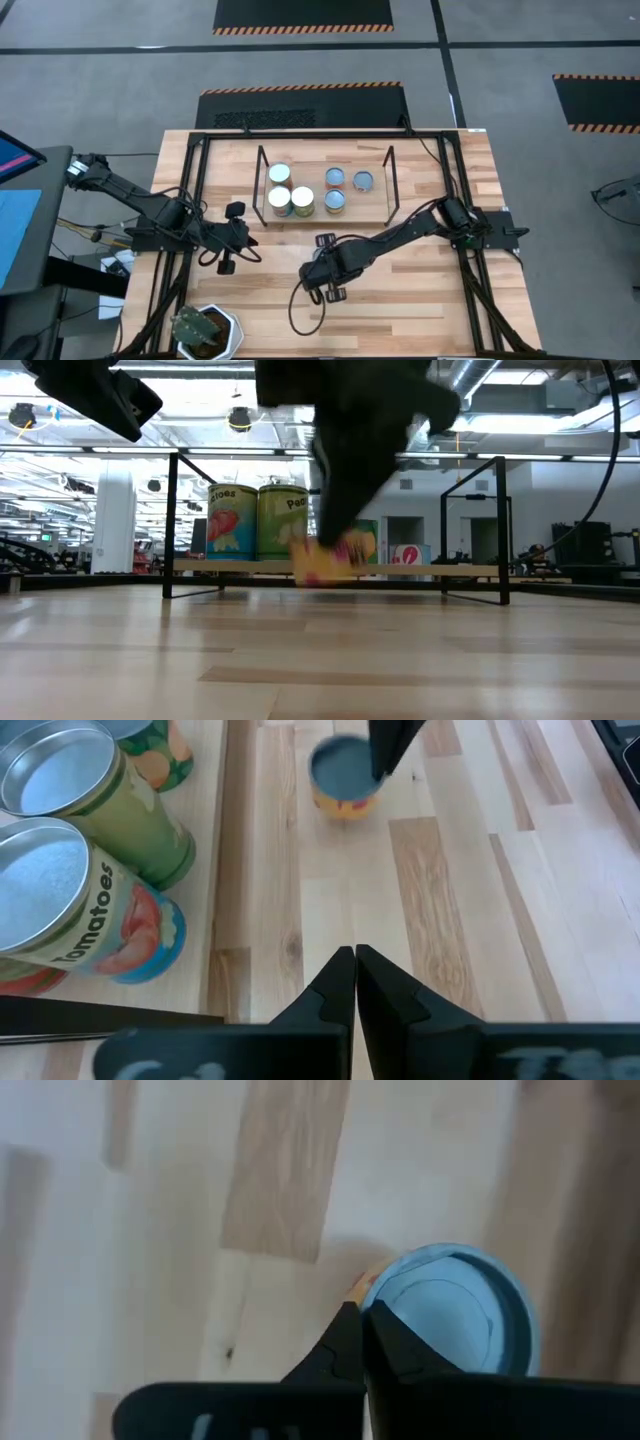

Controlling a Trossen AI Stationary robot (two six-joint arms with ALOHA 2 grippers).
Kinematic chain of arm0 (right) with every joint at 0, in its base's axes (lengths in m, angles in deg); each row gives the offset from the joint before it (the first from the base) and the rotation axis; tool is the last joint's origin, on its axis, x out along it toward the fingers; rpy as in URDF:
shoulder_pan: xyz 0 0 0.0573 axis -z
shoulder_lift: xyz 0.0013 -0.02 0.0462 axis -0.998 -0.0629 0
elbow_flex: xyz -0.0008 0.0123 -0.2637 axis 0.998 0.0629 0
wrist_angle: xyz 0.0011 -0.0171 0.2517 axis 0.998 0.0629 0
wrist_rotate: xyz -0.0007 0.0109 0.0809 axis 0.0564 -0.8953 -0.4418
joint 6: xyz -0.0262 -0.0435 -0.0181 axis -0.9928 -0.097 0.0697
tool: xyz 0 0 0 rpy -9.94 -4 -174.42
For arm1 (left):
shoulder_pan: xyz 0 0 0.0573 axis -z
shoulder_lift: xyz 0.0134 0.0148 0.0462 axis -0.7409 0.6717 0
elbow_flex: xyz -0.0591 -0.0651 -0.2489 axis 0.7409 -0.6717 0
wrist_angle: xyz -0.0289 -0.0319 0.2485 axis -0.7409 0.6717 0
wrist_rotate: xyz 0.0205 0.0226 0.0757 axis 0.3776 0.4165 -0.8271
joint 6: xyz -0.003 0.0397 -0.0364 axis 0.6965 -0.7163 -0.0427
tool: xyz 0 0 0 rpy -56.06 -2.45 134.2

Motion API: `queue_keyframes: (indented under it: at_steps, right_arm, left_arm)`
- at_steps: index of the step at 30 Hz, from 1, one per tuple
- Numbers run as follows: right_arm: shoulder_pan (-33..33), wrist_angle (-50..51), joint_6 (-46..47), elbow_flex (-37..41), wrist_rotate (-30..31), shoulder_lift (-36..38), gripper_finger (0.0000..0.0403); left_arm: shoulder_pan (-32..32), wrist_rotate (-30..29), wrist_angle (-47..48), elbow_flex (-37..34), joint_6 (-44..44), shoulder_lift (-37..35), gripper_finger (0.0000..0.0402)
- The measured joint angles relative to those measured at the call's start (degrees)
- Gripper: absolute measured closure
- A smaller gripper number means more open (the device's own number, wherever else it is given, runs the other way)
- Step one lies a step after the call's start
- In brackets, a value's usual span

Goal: Pick and place cans onto a shelf
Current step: Put the canned pineapple rings on the shelf

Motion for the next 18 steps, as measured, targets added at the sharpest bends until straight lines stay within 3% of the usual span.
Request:
queue_keyframes:
  at_steps: [7, 12, 18]
  right_arm:
    - [-1.5, 13.6, 4.4, -5.9, 4.6, 1.5, 0.0398]
    - [-2.5, 22.6, 11.5, -6.1, 7.1, 4.3, 0.0398]
    - [-4.2, 29.6, 17.9, -6.1, 14.3, 7.7, 0.0398]
  left_arm:
    - [0.0, 0.0, 0.0, 0.0, -0.2, 0.0, 0.0401]
    - [0.0, -0.1, 0.3, 0.0, -0.5, 0.0, 0.0401]
    - [0.0, -0.1, 0.4, 0.0, -0.6, 0.0, 0.0401]
